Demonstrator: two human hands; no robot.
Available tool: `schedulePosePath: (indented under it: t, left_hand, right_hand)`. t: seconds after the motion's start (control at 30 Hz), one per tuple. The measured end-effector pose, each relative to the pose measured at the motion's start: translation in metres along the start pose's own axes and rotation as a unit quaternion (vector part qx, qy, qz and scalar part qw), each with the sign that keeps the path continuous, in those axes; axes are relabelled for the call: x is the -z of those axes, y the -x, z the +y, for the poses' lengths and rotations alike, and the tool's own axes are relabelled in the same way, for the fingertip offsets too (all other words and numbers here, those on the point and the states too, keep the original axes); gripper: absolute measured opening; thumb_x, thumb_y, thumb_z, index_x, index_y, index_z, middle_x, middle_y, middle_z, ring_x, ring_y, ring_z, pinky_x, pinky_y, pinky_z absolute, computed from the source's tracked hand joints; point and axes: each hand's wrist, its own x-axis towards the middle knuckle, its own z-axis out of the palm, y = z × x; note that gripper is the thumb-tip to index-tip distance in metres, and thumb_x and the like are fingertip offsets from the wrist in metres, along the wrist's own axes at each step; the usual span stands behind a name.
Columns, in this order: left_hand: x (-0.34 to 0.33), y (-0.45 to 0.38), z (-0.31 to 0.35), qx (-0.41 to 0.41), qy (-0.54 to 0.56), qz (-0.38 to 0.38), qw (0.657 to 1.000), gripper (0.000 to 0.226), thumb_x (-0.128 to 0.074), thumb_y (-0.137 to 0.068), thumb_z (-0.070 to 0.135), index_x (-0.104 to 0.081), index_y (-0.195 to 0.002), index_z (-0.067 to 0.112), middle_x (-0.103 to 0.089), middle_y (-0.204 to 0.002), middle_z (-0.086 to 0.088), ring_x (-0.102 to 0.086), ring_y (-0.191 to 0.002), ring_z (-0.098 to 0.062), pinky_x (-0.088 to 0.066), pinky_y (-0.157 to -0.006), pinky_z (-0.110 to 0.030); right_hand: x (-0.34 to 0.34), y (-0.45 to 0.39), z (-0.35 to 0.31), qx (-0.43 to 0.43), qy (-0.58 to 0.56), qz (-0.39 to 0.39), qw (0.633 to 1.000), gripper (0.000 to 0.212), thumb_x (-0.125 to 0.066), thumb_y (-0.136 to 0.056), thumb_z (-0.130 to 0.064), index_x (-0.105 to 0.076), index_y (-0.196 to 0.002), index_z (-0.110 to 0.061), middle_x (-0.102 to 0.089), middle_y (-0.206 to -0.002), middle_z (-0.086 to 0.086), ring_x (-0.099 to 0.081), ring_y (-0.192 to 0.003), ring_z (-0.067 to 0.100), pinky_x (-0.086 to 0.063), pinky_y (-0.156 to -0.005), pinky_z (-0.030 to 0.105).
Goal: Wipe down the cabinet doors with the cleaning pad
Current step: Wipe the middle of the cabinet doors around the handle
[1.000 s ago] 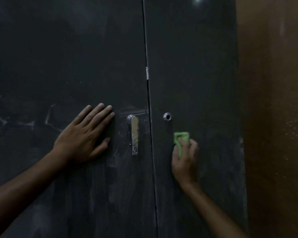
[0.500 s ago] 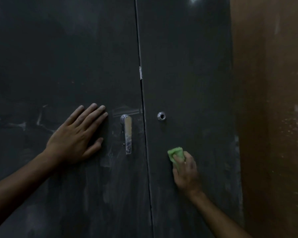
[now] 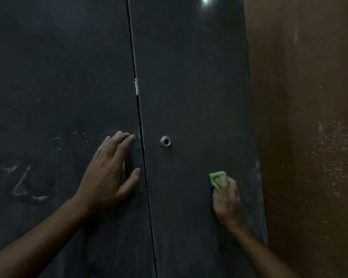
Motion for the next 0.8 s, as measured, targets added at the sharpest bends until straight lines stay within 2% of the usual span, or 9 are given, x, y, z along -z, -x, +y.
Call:
schedulePosePath:
  t: [0.1,0.2,0.27,0.37,0.43,0.53,0.6,0.73,0.8]
  left_hand:
    - [-0.005,0.003,-0.006,-0.011,-0.005,0.013,1.0,0.076,-0.053,-0.094,0.048,-0.035,-0.158,0.01,-0.04,-0.157,-0.009,-0.022,-0.157,-0.016,-0.016,-0.131,-0.037]
    - [-0.005,0.002,-0.006,-0.01,-0.012,0.024,1.0,0.076,-0.053,-0.093,0.048,-0.038,-0.156,0.007,-0.042,-0.153,-0.011,-0.02,-0.156,-0.011,-0.012,-0.131,-0.033]
    - [-0.006,0.002,-0.004,-0.011,-0.009,0.033,0.999,0.077,-0.054,-0.092,0.047,-0.038,-0.155,0.006,-0.041,-0.154,-0.011,-0.014,-0.157,-0.004,-0.01,-0.131,-0.03]
    - [-0.007,0.003,-0.004,-0.011,-0.007,0.039,0.999,0.08,-0.054,-0.091,0.048,-0.036,-0.157,0.005,-0.04,-0.156,-0.012,-0.017,-0.155,-0.005,-0.01,-0.13,-0.027]
    - [-0.006,0.004,-0.003,-0.006,-0.008,0.039,0.999,0.084,-0.054,-0.091,0.049,-0.032,-0.159,0.004,-0.04,-0.156,-0.015,-0.026,-0.153,-0.014,-0.009,-0.13,-0.025]
    - [-0.005,0.004,-0.001,0.005,-0.011,0.034,0.999,0.089,-0.054,-0.09,0.048,-0.028,-0.161,0.002,-0.042,-0.155,-0.02,-0.035,-0.149,-0.03,-0.01,-0.13,-0.025]
    - [-0.005,0.003,0.0,0.008,-0.012,0.033,0.999,0.09,-0.054,-0.09,0.048,-0.027,-0.161,0.001,-0.043,-0.155,-0.022,-0.036,-0.148,-0.033,-0.011,-0.13,-0.026]
    - [-0.005,0.003,-0.001,0.006,-0.015,0.029,0.999,0.091,-0.054,-0.09,0.05,-0.025,-0.162,0.001,-0.043,-0.155,-0.023,-0.038,-0.146,-0.035,-0.012,-0.13,-0.028]
    - [-0.005,0.003,0.0,0.007,-0.016,0.027,0.999,0.092,-0.054,-0.09,0.05,-0.024,-0.162,0.002,-0.043,-0.155,-0.023,-0.038,-0.146,-0.035,-0.012,-0.13,-0.027]
  right_hand:
    - [0.015,-0.053,0.046,-0.183,-0.021,0.087,0.979,0.035,-0.039,-0.096,-0.033,-0.048,-0.125,-0.016,-0.048,-0.121,0.019,-0.056,-0.089,0.037,-0.037,-0.07,0.023]
    - [0.022,-0.098,0.058,-0.345,-0.044,0.119,0.93,0.038,-0.04,-0.098,-0.03,-0.051,-0.127,-0.008,-0.047,-0.123,0.026,-0.055,-0.103,0.042,-0.042,-0.087,0.038]
    - [0.016,-0.085,0.045,-0.275,-0.042,0.13,0.952,0.035,-0.046,-0.102,-0.024,-0.054,-0.129,-0.004,-0.047,-0.122,0.024,-0.053,-0.103,0.034,-0.043,-0.087,0.037]
    - [0.007,-0.019,0.037,-0.16,-0.063,0.089,0.981,0.04,-0.044,-0.1,-0.032,-0.057,-0.129,-0.006,-0.047,-0.122,0.013,-0.045,-0.092,0.008,-0.04,-0.07,0.021]
    - [0.011,-0.011,0.057,-0.212,-0.041,0.098,0.971,0.041,-0.045,-0.099,-0.027,-0.056,-0.13,-0.002,-0.048,-0.122,0.019,-0.051,-0.096,0.022,-0.04,-0.075,0.025]
    - [0.026,-0.076,0.094,-0.387,-0.073,0.115,0.912,0.032,-0.047,-0.102,-0.012,-0.056,-0.13,-0.001,-0.047,-0.124,0.029,-0.053,-0.107,0.043,-0.038,-0.096,0.037]
    - [0.03,-0.109,0.092,-0.371,-0.077,0.105,0.919,0.03,-0.049,-0.102,-0.012,-0.057,-0.128,-0.001,-0.048,-0.122,0.028,-0.052,-0.107,0.038,-0.038,-0.099,0.036]
    - [0.01,-0.06,0.062,-0.244,-0.084,0.124,0.958,0.036,-0.047,-0.1,-0.026,-0.059,-0.126,-0.005,-0.048,-0.115,0.018,-0.042,-0.091,0.011,-0.031,-0.08,0.018]
    - [0.007,-0.026,0.071,-0.264,-0.059,0.13,0.954,0.038,-0.045,-0.099,-0.026,-0.059,-0.127,-0.004,-0.049,-0.116,0.019,-0.047,-0.095,0.017,-0.03,-0.08,0.017]
